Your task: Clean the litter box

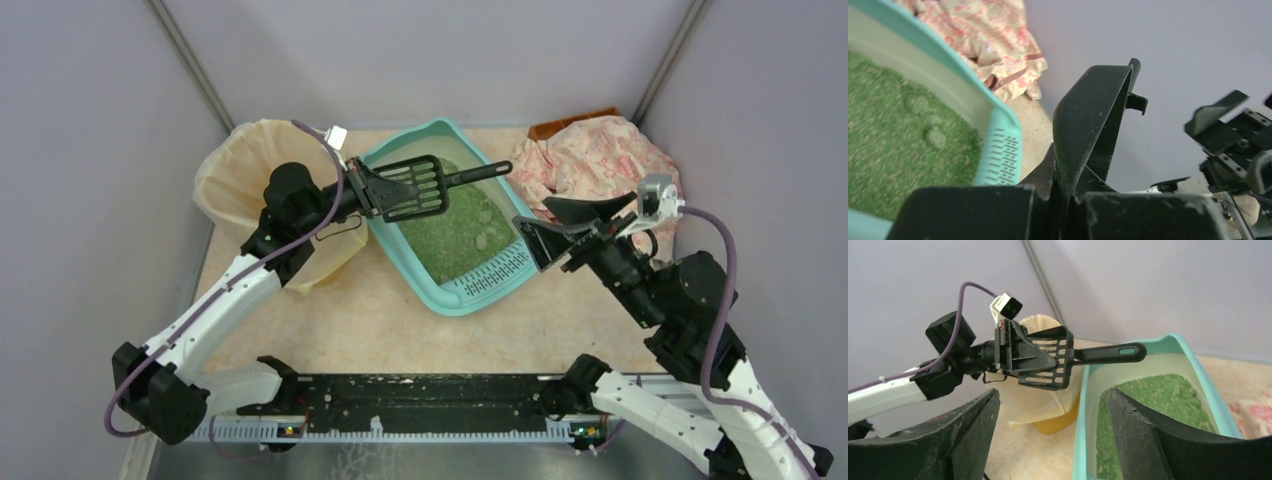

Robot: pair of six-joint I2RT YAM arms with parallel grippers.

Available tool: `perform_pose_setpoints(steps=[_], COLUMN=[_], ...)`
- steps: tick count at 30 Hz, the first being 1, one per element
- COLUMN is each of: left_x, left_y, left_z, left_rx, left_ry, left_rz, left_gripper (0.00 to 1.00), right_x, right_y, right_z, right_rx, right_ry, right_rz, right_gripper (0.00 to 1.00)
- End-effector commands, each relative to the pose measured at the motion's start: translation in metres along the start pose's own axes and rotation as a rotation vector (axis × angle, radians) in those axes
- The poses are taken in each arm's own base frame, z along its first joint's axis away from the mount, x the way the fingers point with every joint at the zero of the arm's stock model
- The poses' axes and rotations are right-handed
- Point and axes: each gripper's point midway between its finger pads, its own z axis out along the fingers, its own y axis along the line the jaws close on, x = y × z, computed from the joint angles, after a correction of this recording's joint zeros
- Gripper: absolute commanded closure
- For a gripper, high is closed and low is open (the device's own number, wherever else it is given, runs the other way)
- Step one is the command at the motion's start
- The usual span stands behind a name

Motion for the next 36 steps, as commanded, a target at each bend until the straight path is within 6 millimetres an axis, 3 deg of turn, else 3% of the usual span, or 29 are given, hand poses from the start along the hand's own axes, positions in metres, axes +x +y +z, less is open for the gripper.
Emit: perform_pose_setpoints(steps=[1, 5, 6, 9, 11, 13, 16, 19, 21, 23, 27, 31, 36], left_x=[-0.006, -0.017, -0.022, -0.028, -0.031, -0.035, -0.040, -0.042, -0.042, -0.041, -0.036, -0.031, -0.026], left_y=[0.002, 0.000, -0.003, -0.009, -0.008, -0.006, -0.003, 0.000, 0.000, 0.000, -0.004, -0.007, -0.001], left_z=[-0.011, -0.020, -0.024, -0.026, -0.029, -0.034, -0.042, -0.049, -0.050, -0.049, -0.046, -0.045, -0.053], left_rx=[0.057, 0.057, 0.050, 0.051, 0.031, 0.000, -0.025, -0.031, -0.021, -0.004, 0.062, 0.129, 0.142], left_ry=[0.002, -0.024, -0.029, -0.036, -0.046, -0.056, -0.072, -0.074, -0.075, -0.075, -0.075, -0.096, -0.174], left_rz=[-0.028, 0.017, 0.060, 0.094, 0.116, 0.137, 0.153, 0.155, 0.150, 0.133, 0.077, 0.027, -0.025], left_gripper=[1.00, 1.00, 1.00, 1.00, 1.00, 1.00, 1.00, 1.00, 1.00, 1.00, 1.00, 1.00, 1.00], right_x=[0.025, 0.022, 0.021, -0.003, -0.030, -0.051, -0.072, -0.074, -0.056, -0.028, 0.013, 0.016, 0.018], right_y=[-0.034, -0.021, -0.024, -0.014, -0.007, -0.007, -0.023, -0.063, -0.089, -0.100, -0.105, -0.081, -0.054], right_z=[0.011, 0.036, 0.077, 0.132, 0.157, 0.170, 0.159, 0.115, 0.087, 0.073, 0.067, 0.058, 0.048], right_rx=[0.217, 0.157, 0.184, 0.029, -0.107, -0.229, -0.422, -0.557, -0.604, -0.536, -0.284, -0.226, -0.266], right_ry=[0.151, 0.169, 0.228, 0.221, 0.164, 0.114, 0.034, -0.071, -0.098, -0.058, 0.044, 0.072, 0.054], right_rz=[0.003, -0.013, -0.044, 0.026, 0.099, 0.174, 0.331, 0.499, 0.594, 0.588, 0.475, 0.329, 0.302], right_gripper=[0.21, 0.18, 0.18, 0.19, 0.19, 0.19, 0.19, 0.26, 0.36, 0.38, 0.30, 0.26, 0.19])
